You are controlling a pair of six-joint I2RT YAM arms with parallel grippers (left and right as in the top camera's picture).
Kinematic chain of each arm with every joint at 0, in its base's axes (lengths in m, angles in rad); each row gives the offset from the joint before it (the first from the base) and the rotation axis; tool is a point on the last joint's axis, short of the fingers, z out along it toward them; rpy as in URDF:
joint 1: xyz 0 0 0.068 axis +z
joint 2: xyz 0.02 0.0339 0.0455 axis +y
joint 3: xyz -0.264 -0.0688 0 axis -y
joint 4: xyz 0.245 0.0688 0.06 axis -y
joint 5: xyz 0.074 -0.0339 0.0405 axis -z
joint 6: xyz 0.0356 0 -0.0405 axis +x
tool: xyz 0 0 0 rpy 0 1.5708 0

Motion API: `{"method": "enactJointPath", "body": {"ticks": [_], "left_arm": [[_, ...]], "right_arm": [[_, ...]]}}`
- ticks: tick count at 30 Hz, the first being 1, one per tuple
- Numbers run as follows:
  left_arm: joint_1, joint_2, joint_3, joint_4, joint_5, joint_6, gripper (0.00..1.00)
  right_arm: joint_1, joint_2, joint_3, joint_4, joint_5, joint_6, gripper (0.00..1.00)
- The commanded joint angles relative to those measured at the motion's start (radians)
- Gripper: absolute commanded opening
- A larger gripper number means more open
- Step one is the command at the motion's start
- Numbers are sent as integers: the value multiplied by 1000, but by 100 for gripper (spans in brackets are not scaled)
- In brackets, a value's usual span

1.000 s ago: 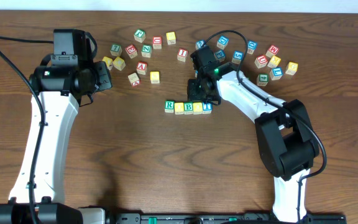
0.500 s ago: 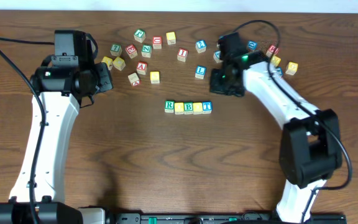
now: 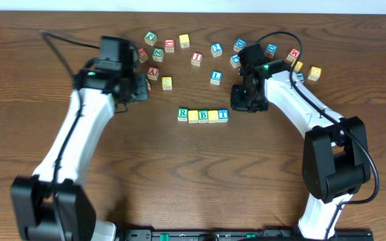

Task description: Spell out ROBOT

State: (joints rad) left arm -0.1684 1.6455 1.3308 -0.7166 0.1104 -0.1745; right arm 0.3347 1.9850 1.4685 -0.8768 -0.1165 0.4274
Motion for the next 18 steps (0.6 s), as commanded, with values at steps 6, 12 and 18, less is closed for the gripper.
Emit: {"method": "enactJointPath", "body": {"ticks": [6, 12, 18], "left_arm": [[-137, 151, -11, 93, 19, 24, 8], [-161, 206, -11, 186, 19, 24, 8], [-174, 257, -11, 256, 20, 24, 8]], "right_arm": [[7, -8, -10, 5, 2, -13, 11], [7, -8, -10, 6, 2, -13, 12], [7, -8, -10, 6, 3, -13, 13]]}}
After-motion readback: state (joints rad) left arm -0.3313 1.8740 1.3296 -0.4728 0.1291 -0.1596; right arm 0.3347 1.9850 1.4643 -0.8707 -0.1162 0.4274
